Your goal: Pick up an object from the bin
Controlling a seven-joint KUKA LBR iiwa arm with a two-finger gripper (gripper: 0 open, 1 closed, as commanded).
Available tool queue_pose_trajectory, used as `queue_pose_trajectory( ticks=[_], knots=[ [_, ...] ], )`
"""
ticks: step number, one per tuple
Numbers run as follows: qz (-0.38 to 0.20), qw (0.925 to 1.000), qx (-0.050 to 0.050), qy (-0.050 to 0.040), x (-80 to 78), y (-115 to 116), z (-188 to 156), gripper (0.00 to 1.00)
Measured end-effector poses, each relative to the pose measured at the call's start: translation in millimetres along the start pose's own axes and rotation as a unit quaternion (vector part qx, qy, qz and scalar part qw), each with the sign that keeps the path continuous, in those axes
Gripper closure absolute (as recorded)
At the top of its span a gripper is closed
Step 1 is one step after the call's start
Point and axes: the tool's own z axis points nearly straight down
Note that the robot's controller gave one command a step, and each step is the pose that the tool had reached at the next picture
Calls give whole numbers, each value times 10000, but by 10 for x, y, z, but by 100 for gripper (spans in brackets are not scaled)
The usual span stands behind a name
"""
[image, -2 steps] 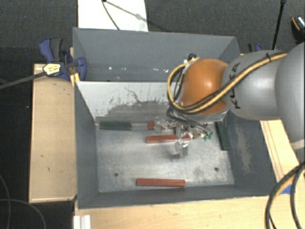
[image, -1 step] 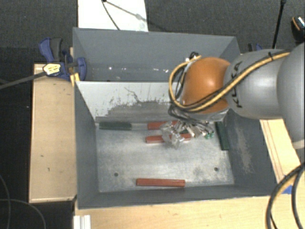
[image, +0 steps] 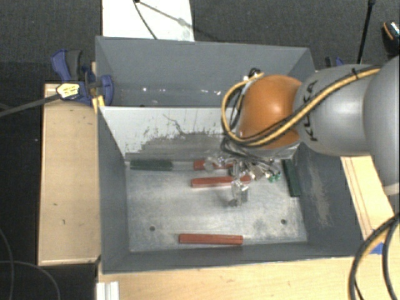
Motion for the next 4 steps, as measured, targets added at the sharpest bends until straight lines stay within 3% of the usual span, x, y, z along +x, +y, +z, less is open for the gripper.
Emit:
queue_pose_trajectory(
  ticks=[1,2,3,4],
  knots=[
    [428,9991,1,-5,-58,2,111,0],
    [-354,9994,-2,17,19,51,113,0],
    [-346,9994,-2,16,18,50,110,100],
    [-329,9995,19,-31,119,290,-1211,100]
  ],
)
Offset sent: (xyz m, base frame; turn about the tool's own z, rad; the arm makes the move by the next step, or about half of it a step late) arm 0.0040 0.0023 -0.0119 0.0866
